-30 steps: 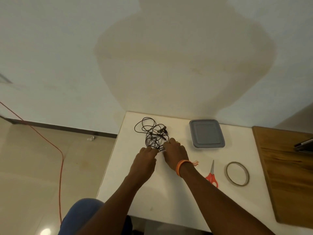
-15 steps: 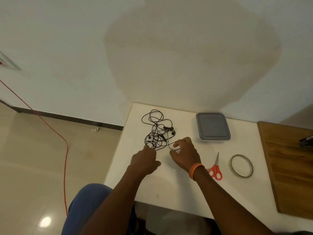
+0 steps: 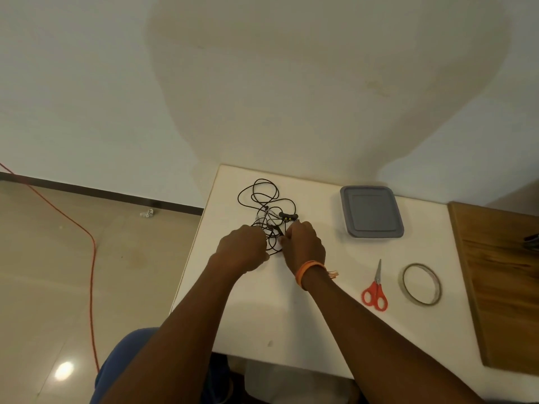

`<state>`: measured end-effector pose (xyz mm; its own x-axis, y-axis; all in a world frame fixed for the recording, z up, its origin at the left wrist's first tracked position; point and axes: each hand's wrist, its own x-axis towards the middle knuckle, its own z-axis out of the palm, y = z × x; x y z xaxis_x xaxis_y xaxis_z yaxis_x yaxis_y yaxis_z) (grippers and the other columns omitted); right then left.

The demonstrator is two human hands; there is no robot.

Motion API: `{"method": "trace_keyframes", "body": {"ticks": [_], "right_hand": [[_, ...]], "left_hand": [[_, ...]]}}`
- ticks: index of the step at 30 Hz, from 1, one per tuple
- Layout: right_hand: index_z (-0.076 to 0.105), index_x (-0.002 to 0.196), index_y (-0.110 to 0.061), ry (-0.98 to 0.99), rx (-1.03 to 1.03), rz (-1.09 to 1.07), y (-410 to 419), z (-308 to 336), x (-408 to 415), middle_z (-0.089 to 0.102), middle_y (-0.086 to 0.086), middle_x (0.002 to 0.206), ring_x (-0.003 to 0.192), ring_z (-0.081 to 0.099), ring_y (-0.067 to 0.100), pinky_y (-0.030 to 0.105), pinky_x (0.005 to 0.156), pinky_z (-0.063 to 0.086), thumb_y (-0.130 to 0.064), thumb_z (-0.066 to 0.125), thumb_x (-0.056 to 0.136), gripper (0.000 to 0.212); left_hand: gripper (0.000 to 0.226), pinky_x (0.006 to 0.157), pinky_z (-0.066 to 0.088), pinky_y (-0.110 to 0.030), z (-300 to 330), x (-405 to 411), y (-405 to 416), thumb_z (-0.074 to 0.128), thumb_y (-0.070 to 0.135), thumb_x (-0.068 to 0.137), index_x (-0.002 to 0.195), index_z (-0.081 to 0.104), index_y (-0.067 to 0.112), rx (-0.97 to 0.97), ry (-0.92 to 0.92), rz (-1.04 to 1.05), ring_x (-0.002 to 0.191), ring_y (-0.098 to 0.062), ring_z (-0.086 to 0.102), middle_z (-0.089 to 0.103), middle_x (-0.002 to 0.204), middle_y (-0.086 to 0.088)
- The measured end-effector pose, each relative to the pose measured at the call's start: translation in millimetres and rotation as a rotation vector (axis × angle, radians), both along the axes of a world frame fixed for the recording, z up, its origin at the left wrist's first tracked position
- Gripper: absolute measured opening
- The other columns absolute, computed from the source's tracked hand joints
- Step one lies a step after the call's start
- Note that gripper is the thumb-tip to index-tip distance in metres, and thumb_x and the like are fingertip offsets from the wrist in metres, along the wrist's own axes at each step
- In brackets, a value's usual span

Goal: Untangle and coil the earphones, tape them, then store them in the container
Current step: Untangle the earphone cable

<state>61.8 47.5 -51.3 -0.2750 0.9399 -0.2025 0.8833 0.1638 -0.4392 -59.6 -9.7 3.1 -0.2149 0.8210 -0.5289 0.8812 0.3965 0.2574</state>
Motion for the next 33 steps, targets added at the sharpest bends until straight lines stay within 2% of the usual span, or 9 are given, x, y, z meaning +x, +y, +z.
{"method": "trace_keyframes", "body": {"ticks": [4, 8, 11, 15, 18, 23, 25, 28, 33], "right_hand": [[0.061, 0.067, -0.017, 0.366, -0.150, -0.200, 10, 7, 3, 0.067, 0.001, 0.077, 0.069, 0.063, 0.020, 0.035, 0.065, 0.056, -0.023, 0.074, 0.080, 0.019], [0.065, 0.076, -0.006, 0.744, -0.313, -0.395, 17, 47, 14, 0.072, 0.011, 0.079, 0.039, 0.049, 0.018, 0.020, 0.037, 0.035, -0.011, 0.072, 0.080, 0.009], [0.065, 0.084, -0.003, 0.891, -0.391, -0.426, 21, 84, 27, 0.072, 0.012, 0.081, 0.036, 0.040, 0.015, 0.016, 0.037, 0.023, -0.006, 0.062, 0.086, 0.005], [0.065, 0.089, -0.004, 0.828, -0.478, -0.404, 29, 121, 45, 0.064, 0.006, 0.068, 0.035, 0.032, 0.008, 0.014, 0.038, 0.021, -0.010, 0.059, 0.089, 0.009], [0.069, 0.077, -0.007, 0.680, -0.413, -0.342, 31, 138, 55, 0.052, 0.000, 0.058, 0.038, 0.031, 0.005, 0.017, 0.040, 0.022, -0.012, 0.064, 0.083, 0.009], [0.069, 0.086, 0.009, 0.706, -0.396, -0.292, 14, 165, 70, 0.043, -0.003, 0.052, 0.042, 0.032, 0.005, 0.017, 0.042, 0.025, -0.013, 0.063, 0.080, 0.023], [0.071, 0.087, 0.005, 0.718, -0.417, -0.261, 2, 179, 77, 0.041, -0.005, 0.049, 0.049, 0.032, 0.010, 0.023, 0.049, 0.025, -0.014, 0.061, 0.081, 0.023], [0.072, 0.086, 0.001, 0.743, -0.428, -0.202, -17, 196, 88, 0.039, -0.004, 0.049, 0.051, 0.034, 0.013, 0.026, 0.052, 0.030, -0.012, 0.056, 0.086, 0.021], [0.071, 0.095, 0.004, 0.810, -0.481, -0.099, -52, 211, 104, 0.038, -0.001, 0.053, 0.050, 0.036, 0.012, 0.027, 0.052, 0.036, -0.014, 0.052, 0.092, 0.026]], "left_hand": [[0.025, 0.069, 0.056, -0.032, 3, -1, 9, 0.062, 0.037, 0.092, 0.090, 0.063, 0.012, 0.049, -0.064, 0.090, 0.067, -0.021, 0.070, 0.065, 0.082, -0.003], [0.030, 0.068, 0.049, -0.032, 4, -6, 9, 0.064, 0.038, 0.086, 0.072, 0.051, 0.014, 0.137, -0.092, 0.286, 0.076, -0.025, 0.064, 0.056, 0.073, -0.001], [0.036, 0.071, 0.054, -0.035, 5, -9, 8, 0.065, 0.040, 0.086, 0.065, 0.053, 0.012, 0.191, -0.188, 0.433, 0.072, -0.027, 0.068, 0.062, 0.068, -0.005], [0.045, 0.068, 0.055, -0.034, 5, -9, 3, 0.062, 0.042, 0.087, 0.060, 0.053, 0.008, 0.267, -0.206, 0.537, 0.067, -0.026, 0.068, 0.066, 0.063, -0.008], [0.039, 0.067, 0.054, -0.033, 7, -2, -6, 0.061, 0.036, 0.088, 0.064, 0.058, 0.005, 0.270, -0.228, 0.546, 0.068, -0.027, 0.068, 0.066, 0.064, -0.008], [0.018, 0.074, 0.045, -0.027, 21, 33, -28, 0.063, 0.027, 0.089, 0.090, 0.072, 0.011, 0.448, -0.215, 0.453, 0.093, -0.021, 0.063, 0.068, 0.101, -0.006], [0.019, 0.082, 0.042, -0.024, 37, 50, -35, 0.067, 0.024, 0.088, 0.105, 0.068, 0.017, 0.597, -0.365, 0.438, 0.098, -0.013, 0.060, 0.062, 0.113, -0.001], [0.037, 0.086, 0.051, -0.029, 66, 72, -48, 0.069, 0.017, 0.087, 0.122, 0.060, 0.022, 0.679, -0.698, 0.393, 0.093, -0.013, 0.065, 0.059, 0.123, 0.007], [0.025, 0.099, 0.049, -0.035, 84, 95, -80, 0.065, 0.026, 0.092, 0.116, 0.063, 0.033, 0.616, -0.961, 0.450, 0.114, -0.015, 0.059, 0.065, 0.122, 0.011]]}}
